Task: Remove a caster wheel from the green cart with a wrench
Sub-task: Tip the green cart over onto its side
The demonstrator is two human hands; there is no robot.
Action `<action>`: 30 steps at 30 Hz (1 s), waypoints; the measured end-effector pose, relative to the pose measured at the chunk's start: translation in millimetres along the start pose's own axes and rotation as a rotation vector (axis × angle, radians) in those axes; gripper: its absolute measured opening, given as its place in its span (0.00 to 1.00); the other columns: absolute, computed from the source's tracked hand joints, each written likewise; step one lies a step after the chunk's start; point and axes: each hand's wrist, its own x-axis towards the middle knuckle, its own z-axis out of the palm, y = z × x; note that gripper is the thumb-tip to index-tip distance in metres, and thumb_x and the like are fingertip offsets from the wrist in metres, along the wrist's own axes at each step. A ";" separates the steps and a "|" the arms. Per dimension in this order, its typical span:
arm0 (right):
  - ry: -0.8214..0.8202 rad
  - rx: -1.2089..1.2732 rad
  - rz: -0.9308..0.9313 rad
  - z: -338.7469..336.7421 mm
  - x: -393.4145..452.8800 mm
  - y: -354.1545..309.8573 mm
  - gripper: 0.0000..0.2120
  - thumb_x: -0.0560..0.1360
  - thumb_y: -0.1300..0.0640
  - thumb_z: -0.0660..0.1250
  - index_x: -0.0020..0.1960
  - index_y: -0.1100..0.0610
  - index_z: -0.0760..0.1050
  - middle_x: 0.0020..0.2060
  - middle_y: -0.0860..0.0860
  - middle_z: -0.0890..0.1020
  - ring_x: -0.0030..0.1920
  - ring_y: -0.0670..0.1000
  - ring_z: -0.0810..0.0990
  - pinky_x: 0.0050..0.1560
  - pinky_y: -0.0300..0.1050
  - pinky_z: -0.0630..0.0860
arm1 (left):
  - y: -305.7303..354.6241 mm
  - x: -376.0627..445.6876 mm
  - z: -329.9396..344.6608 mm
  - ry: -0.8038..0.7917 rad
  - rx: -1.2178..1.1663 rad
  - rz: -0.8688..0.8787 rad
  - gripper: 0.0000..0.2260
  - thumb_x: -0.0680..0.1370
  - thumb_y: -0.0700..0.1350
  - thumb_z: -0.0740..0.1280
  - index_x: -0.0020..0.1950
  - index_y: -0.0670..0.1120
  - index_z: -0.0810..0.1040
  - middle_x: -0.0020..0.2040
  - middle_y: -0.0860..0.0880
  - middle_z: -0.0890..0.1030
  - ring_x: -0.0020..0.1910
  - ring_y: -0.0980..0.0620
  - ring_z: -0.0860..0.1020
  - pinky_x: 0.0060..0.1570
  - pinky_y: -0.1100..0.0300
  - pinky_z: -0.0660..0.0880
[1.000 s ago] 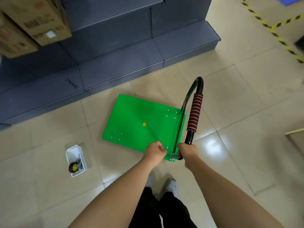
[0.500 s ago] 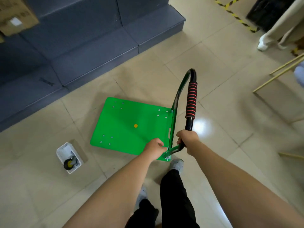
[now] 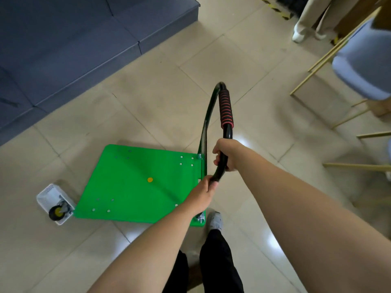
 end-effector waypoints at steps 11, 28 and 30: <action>-0.060 -0.088 -0.292 -20.1 27.2 -14.7 0.12 0.77 0.54 0.71 0.44 0.60 0.71 0.30 0.54 0.75 0.38 0.55 0.76 0.50 0.52 0.79 | 36.6 40.7 9.1 0.149 0.100 0.022 0.11 0.85 0.51 0.57 0.63 0.47 0.71 0.51 0.45 0.78 0.45 0.45 0.76 0.45 0.51 0.72; -0.221 -0.556 -0.470 71.5 161.4 153.9 0.28 0.76 0.48 0.72 0.73 0.50 0.69 0.61 0.50 0.80 0.60 0.54 0.79 0.53 0.44 0.73 | -2.2 61.1 -65.7 0.643 0.038 0.012 0.27 0.79 0.58 0.48 0.62 0.42 0.75 0.53 0.38 0.81 0.53 0.35 0.78 0.47 0.47 0.72; -0.159 -0.557 -0.540 99.2 165.7 150.7 0.21 0.78 0.53 0.70 0.68 0.57 0.72 0.58 0.56 0.82 0.58 0.59 0.80 0.46 0.45 0.70 | -16.9 57.6 -76.4 0.681 0.003 0.002 0.26 0.81 0.58 0.49 0.63 0.42 0.75 0.54 0.38 0.82 0.54 0.35 0.78 0.49 0.47 0.73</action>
